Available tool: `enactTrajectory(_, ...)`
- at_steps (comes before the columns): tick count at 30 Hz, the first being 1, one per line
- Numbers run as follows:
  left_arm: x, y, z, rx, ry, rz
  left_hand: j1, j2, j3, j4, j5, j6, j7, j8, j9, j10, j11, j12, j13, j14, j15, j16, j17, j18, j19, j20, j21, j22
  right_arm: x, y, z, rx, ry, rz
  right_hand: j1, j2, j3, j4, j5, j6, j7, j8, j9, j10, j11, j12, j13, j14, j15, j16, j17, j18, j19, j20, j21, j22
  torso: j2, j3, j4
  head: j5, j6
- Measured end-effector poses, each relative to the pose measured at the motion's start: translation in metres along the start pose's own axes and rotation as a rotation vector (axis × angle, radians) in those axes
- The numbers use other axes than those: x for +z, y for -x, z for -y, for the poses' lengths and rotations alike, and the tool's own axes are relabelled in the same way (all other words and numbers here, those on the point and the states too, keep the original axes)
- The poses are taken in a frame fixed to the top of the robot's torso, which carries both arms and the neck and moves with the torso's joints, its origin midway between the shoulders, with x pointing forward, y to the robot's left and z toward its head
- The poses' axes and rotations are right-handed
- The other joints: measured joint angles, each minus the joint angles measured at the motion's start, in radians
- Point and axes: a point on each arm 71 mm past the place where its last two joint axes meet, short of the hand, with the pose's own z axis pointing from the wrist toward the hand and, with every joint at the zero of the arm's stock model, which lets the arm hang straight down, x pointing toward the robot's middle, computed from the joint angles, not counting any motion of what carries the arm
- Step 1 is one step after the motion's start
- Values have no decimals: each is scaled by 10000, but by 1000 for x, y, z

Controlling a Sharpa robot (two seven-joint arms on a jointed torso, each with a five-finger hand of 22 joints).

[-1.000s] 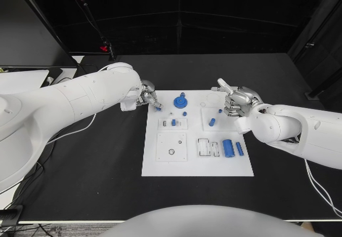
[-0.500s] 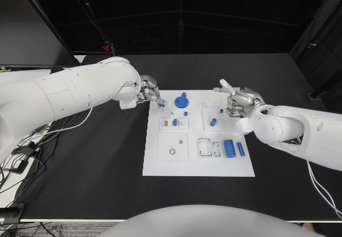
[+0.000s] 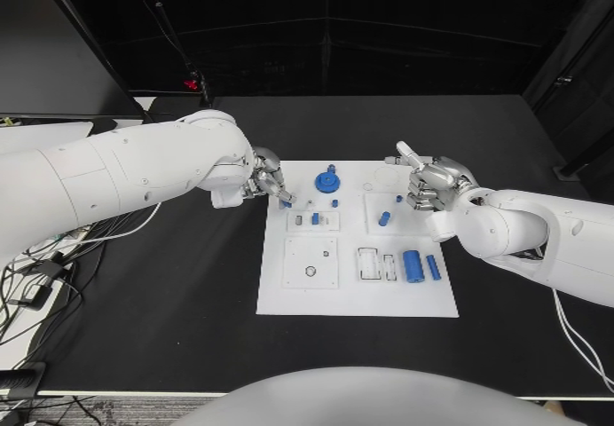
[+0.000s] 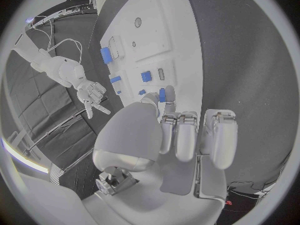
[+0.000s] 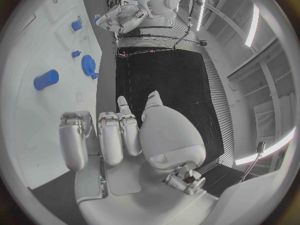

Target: Assemble the parts on the task board

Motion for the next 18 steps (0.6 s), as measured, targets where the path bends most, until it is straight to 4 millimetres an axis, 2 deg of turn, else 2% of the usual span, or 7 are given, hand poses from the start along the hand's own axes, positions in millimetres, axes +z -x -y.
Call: enactTrajectory(18, 5, -17, 3, 63, 430, -133, 89, -71, 283, 47, 42, 35, 37, -9, 53, 6, -6, 26, 24, 0, 0, 0, 0, 0, 0, 0, 0, 0, 0, 0, 0, 1, 15, 0, 0, 0, 0, 0, 0, 0, 0, 0, 0, 0, 0, 0, 3, 0, 0, 0, 6, -1, 0, 0, 0, 0, 1, -5, -10, 9, 9)
